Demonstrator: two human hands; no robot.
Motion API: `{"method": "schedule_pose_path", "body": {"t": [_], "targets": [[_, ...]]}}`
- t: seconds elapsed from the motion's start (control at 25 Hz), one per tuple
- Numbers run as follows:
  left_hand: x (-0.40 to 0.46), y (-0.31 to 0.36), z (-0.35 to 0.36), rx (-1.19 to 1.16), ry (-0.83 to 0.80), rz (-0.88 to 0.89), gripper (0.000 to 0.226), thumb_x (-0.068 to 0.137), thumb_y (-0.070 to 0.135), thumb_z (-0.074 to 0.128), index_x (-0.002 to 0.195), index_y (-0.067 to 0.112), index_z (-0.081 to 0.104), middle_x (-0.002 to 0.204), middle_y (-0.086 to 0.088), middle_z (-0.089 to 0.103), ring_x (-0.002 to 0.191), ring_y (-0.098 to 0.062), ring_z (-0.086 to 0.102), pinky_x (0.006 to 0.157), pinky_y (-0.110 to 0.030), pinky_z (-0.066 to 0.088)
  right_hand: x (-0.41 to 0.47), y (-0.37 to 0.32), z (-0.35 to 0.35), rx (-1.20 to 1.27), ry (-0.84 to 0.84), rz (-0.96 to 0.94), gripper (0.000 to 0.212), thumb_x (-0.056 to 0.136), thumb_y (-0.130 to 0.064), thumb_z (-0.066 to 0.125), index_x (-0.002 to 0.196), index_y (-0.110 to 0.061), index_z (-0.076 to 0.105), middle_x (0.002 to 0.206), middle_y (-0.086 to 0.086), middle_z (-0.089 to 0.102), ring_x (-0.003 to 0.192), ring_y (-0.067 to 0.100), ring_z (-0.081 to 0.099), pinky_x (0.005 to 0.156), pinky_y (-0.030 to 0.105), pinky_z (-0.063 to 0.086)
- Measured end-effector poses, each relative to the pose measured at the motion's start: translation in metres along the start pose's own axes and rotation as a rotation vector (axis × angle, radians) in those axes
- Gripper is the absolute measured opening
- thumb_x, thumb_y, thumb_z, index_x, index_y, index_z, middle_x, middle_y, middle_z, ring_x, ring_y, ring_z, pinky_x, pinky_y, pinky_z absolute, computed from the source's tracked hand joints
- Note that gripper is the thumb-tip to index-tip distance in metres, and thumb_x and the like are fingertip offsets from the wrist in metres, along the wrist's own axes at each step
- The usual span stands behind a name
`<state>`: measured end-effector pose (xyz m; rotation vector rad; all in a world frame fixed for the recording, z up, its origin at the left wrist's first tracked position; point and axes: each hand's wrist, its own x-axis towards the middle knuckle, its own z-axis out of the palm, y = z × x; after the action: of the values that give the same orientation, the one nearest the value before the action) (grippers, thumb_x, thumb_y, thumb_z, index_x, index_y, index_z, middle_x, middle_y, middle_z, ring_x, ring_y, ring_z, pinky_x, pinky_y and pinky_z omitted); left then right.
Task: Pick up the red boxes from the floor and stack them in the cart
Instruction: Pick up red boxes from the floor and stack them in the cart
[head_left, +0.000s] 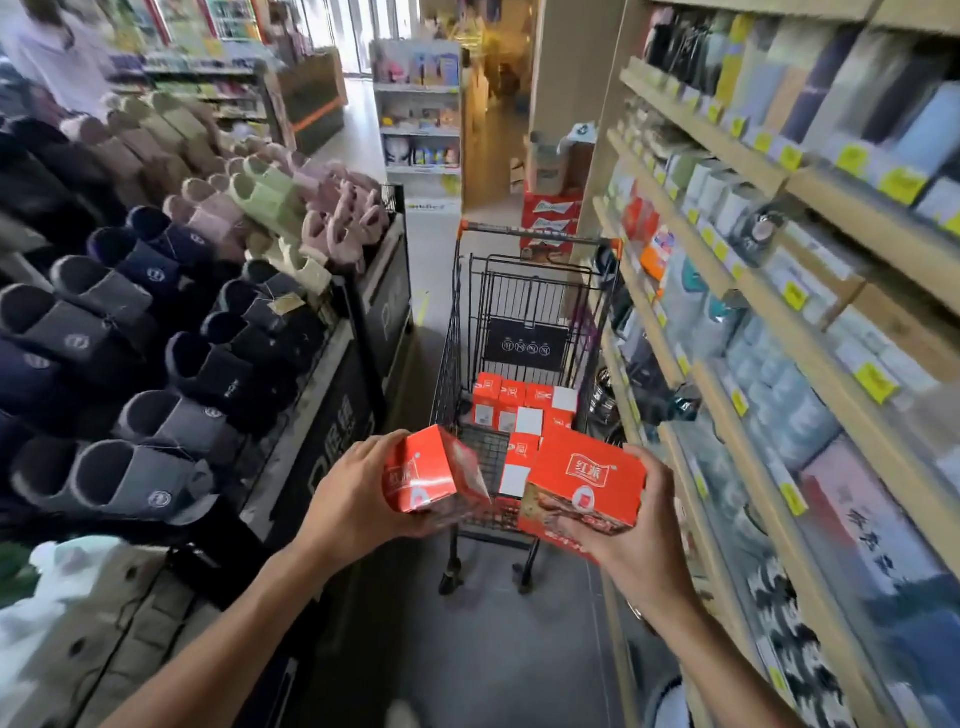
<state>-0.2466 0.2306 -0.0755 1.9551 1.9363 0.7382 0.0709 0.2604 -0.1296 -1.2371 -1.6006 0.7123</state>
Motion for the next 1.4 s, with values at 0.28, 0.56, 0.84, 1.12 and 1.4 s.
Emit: {"method": "schedule_pose_path", "body": {"t": [0.28,0.56,0.84,1.12,1.4], "targets": [[0.148,-0.078,0.043,-0.093,-0.058,-0.067,0.121,0.045,0.068,0.089,0.147,0.023,0.042,0.136,0.012,0.054,0.124,-0.01,0.049,0.104,-0.033,0.044,0.111,0.041,0.069,-0.058,0.041,0.113,0.11,0.053,-0.065,0.089,0.142,-0.026,0.037,0.135,-0.001,0.046,0.124,0.018,0.053,0.098,0.03,0.05],[0.287,-0.127,0.098,-0.234,-0.177,-0.18,0.116,0.043,0.052,0.095,0.142,0.021,0.045,0.13,0.007,0.056,0.121,-0.015,0.051,0.104,-0.037,0.045,0.195,0.077,0.108,-0.166,0.157,0.25,0.113,0.055,-0.056,0.088,0.149,-0.028,0.033,0.133,-0.011,0.039,0.125,0.019,0.05,0.097,0.047,0.053],[0.393,-0.147,0.205,-0.261,-0.242,-0.411,0.102,0.048,0.039,0.097,0.134,0.021,0.046,0.122,0.002,0.059,0.112,-0.018,0.057,0.095,-0.046,0.054,0.276,0.159,0.125,-0.151,0.193,0.357,0.11,0.054,-0.057,0.087,0.146,-0.022,0.038,0.134,-0.001,0.044,0.122,0.019,0.052,0.097,0.048,0.053],[0.473,-0.174,0.324,-0.192,-0.277,-0.679,0.089,0.054,0.031,0.096,0.128,0.012,0.05,0.118,-0.006,0.061,0.11,-0.027,0.061,0.092,-0.046,0.055,0.336,0.253,0.142,-0.098,0.227,0.468,0.108,0.058,-0.053,0.091,0.147,-0.024,0.038,0.137,-0.001,0.044,0.124,0.014,0.05,0.095,0.032,0.053],[0.501,-0.216,0.431,-0.224,-0.31,-0.891,0.087,0.058,0.038,0.094,0.124,0.008,0.047,0.114,-0.007,0.06,0.101,-0.026,0.061,0.088,-0.041,0.057,0.358,0.31,0.17,-0.079,0.284,0.543,0.107,0.056,-0.054,0.095,0.144,-0.034,0.038,0.133,-0.007,0.046,0.117,0.01,0.058,0.086,0.023,0.056]]}}
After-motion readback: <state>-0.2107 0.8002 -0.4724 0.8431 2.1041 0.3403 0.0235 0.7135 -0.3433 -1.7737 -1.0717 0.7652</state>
